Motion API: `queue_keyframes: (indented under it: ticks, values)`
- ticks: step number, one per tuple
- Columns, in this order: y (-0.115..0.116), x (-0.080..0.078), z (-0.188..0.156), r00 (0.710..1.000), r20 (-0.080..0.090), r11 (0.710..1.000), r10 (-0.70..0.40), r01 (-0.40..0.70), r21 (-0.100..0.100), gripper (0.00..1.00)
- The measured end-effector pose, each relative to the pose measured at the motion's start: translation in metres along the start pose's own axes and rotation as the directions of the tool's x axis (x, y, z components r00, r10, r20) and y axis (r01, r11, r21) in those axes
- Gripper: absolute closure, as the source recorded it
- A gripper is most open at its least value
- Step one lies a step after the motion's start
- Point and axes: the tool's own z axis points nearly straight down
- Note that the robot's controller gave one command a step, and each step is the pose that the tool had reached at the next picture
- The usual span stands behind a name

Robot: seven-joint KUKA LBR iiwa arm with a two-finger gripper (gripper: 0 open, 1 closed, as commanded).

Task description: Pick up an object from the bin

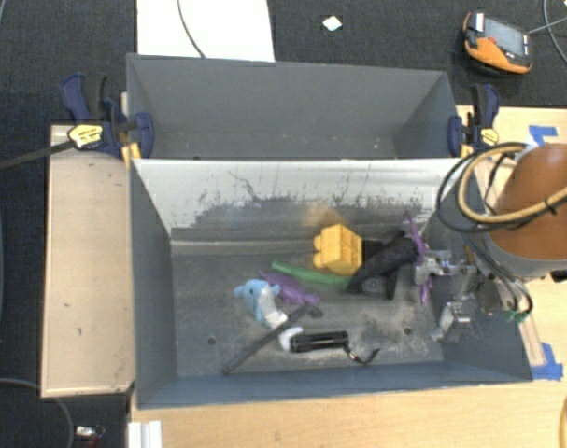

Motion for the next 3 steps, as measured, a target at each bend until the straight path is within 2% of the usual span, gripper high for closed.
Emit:
queue_keyframes:
  ticks: [1,2,3]
  values:
    - [0.0,-0.002,-0.003,1.0,0.007,1.0,-0.007,0.007,0.001,0.0]
    - [0.043,-0.088,0.078,0.888,0.01,0.888,-0.46,0.46,0.005,0.0]
    - [0.029,-0.094,0.027,0.747,0.01,0.747,-0.665,0.665,0.012,0.0]
